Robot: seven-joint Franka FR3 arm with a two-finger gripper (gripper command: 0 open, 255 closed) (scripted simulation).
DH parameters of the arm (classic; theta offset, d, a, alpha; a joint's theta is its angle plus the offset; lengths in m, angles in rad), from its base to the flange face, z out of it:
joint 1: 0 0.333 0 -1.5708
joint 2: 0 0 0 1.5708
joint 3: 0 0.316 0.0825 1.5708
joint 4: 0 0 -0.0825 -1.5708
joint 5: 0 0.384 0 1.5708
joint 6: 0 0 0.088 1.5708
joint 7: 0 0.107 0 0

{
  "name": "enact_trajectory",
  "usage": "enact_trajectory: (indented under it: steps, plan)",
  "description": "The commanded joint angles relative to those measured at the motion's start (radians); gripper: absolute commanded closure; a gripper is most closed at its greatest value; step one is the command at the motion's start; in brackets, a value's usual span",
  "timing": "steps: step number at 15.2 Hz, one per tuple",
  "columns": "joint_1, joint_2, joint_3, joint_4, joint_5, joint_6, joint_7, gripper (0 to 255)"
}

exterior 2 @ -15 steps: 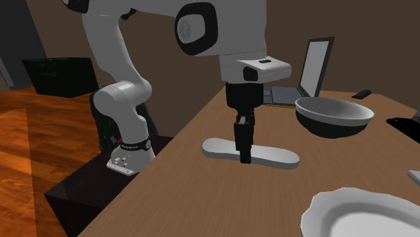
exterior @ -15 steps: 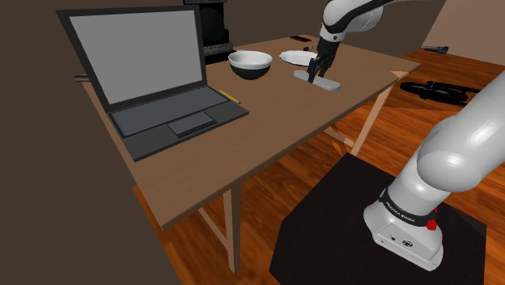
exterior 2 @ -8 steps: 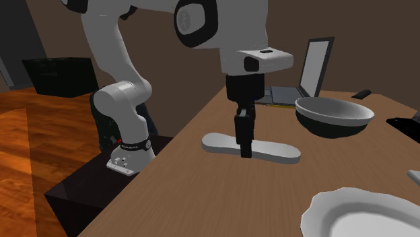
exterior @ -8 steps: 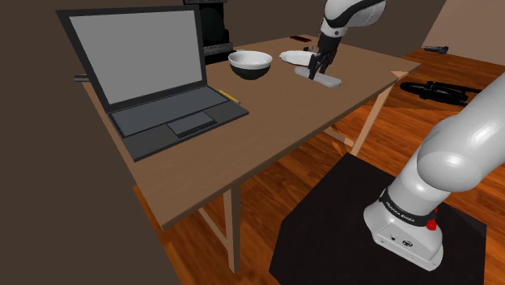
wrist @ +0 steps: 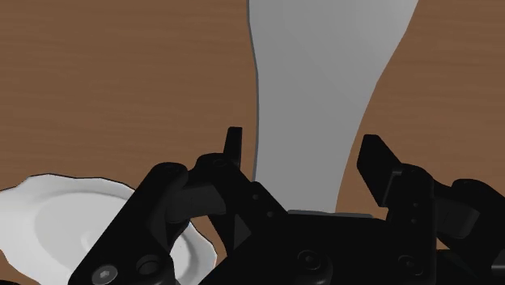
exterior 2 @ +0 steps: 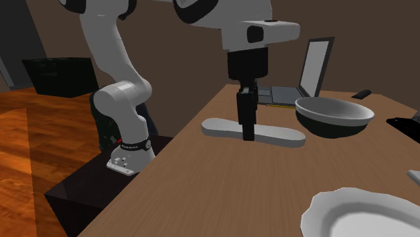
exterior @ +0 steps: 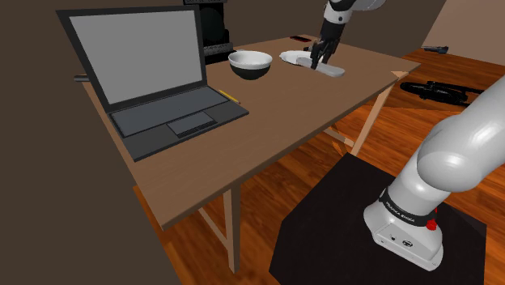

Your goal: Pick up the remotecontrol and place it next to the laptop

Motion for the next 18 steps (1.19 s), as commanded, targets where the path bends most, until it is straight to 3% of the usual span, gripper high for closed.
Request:
enact_trajectory:
  steps: [1,18]
  plan:
    - [0.0,-0.008,0.002,0.022,-0.002,-0.029,0.002,255]
    - [0.006,-0.01,0.013,0.249,0.003,-0.258,0.002,255]
